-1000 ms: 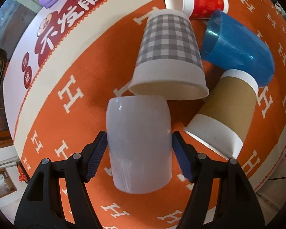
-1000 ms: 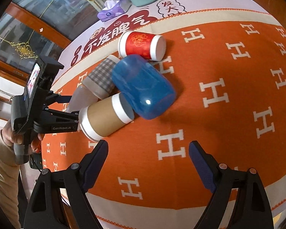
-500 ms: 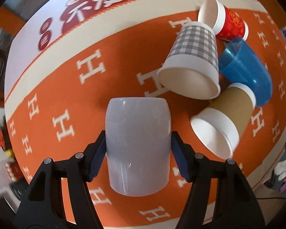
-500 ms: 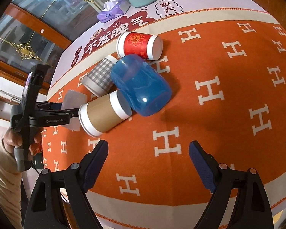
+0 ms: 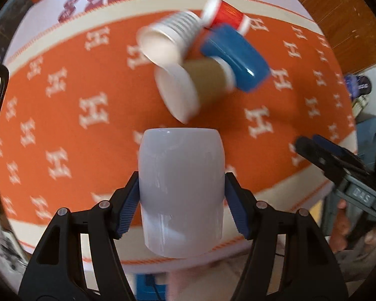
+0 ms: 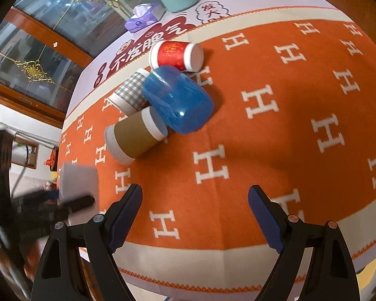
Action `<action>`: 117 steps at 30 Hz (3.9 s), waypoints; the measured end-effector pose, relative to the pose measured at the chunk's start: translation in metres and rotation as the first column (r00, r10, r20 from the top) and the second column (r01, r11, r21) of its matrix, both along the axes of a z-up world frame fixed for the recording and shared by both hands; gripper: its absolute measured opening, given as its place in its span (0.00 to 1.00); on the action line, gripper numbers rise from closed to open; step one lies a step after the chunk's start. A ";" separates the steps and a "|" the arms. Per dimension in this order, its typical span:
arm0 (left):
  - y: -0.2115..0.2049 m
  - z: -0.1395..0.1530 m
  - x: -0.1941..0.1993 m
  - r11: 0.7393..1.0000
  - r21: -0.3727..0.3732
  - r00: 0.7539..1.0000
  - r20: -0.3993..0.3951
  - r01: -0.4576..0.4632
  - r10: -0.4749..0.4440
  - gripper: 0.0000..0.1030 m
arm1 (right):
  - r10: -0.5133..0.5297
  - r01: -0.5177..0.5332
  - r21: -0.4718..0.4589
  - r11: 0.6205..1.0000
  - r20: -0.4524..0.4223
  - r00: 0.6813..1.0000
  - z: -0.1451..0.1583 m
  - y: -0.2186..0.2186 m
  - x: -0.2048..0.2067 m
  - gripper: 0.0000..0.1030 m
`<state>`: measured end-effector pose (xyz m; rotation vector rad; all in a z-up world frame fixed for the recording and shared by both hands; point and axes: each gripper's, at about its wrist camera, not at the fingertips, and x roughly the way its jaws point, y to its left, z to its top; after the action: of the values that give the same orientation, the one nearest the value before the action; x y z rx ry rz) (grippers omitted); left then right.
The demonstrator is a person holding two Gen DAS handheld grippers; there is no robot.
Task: Flip cup upside down
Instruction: 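Lift the white cup with the left tool and carry it toward the right tool, then close the right tool on the white cup while the left tool releases it, then rotate the white cup with the right tool so its base faces up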
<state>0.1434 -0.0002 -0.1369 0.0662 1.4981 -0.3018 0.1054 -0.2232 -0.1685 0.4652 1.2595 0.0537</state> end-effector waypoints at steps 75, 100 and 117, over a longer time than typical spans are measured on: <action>0.104 -0.044 -0.100 0.909 -0.053 0.903 0.101 -0.414 0.418 0.56 | 0.446 -0.383 0.313 0.869 -0.159 0.881 -0.071 0.078 0.006 0.81; 0.081 -0.037 -0.103 0.931 -0.102 0.909 0.201 -0.350 0.364 0.37 | 0.456 -0.481 0.108 0.870 0.192 0.869 -0.046 0.099 -0.011 0.61; 0.066 -0.035 -0.108 0.950 -0.100 0.901 0.301 -0.296 0.312 0.35 | 0.492 -0.424 -0.251 0.870 0.487 0.721 -0.053 0.106 -0.077 0.61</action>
<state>0.0358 0.0655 -0.1716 -0.1560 1.1602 -0.0711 0.0281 -0.1174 -0.2215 0.0008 0.7803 0.5007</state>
